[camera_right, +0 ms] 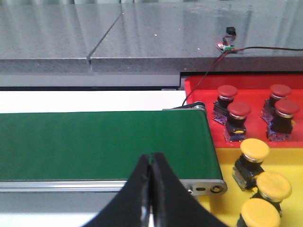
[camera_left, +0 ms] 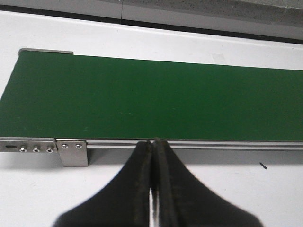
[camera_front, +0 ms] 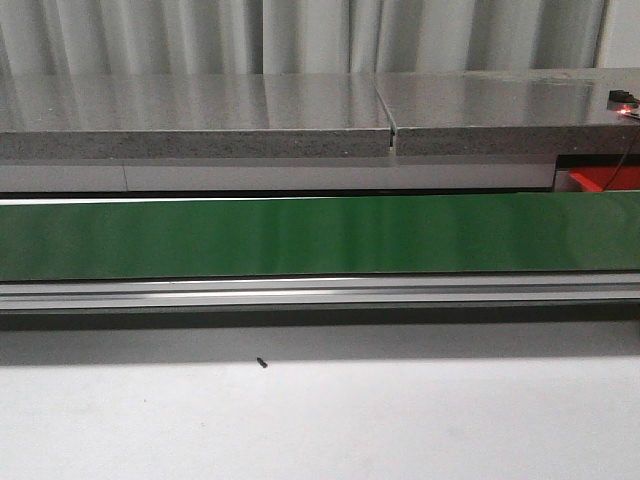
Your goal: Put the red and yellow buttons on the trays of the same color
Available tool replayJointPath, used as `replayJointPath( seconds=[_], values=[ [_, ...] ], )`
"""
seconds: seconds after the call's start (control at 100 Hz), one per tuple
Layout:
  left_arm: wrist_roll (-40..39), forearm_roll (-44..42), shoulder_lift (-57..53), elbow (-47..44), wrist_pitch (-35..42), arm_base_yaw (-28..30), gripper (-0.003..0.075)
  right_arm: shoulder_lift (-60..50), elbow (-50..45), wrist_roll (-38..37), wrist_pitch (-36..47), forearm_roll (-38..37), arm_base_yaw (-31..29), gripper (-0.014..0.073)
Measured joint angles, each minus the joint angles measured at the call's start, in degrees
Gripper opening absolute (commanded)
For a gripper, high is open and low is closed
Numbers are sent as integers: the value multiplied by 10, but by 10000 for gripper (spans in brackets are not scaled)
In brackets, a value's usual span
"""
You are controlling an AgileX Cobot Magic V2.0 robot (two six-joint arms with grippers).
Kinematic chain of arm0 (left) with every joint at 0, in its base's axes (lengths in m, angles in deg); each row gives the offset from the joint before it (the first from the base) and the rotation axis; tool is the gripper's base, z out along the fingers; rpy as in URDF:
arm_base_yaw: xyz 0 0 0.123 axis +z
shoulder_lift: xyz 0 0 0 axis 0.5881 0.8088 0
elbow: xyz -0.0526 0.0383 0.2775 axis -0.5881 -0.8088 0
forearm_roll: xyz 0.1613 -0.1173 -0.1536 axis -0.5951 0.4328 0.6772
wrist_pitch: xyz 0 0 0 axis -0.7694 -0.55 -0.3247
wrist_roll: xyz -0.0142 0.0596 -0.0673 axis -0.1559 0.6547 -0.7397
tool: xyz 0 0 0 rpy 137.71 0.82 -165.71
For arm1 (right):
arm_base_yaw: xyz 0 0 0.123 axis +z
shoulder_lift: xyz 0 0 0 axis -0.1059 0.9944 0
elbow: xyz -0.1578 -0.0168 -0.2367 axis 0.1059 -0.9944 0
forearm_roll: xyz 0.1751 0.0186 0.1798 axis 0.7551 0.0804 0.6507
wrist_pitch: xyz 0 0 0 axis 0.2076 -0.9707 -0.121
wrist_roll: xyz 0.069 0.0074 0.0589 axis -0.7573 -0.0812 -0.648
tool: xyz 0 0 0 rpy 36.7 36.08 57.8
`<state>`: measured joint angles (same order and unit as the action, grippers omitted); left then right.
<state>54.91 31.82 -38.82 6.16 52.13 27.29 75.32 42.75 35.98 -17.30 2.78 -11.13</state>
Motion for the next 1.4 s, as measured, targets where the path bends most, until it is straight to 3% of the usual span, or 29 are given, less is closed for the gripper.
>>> replayJointPath(
  seconds=[0.18,0.46,1.4],
  values=[
    [0,0,0,0,0,0,-20,-56,-66,-82,70,-89,16,-91],
    [0,0,0,0,0,0,-20,-113,-155,-95,131,-102,20,-91],
    [0,0,0,0,0,0,-20,-119,-159,-96,140,-119,20,-91]
  ],
)
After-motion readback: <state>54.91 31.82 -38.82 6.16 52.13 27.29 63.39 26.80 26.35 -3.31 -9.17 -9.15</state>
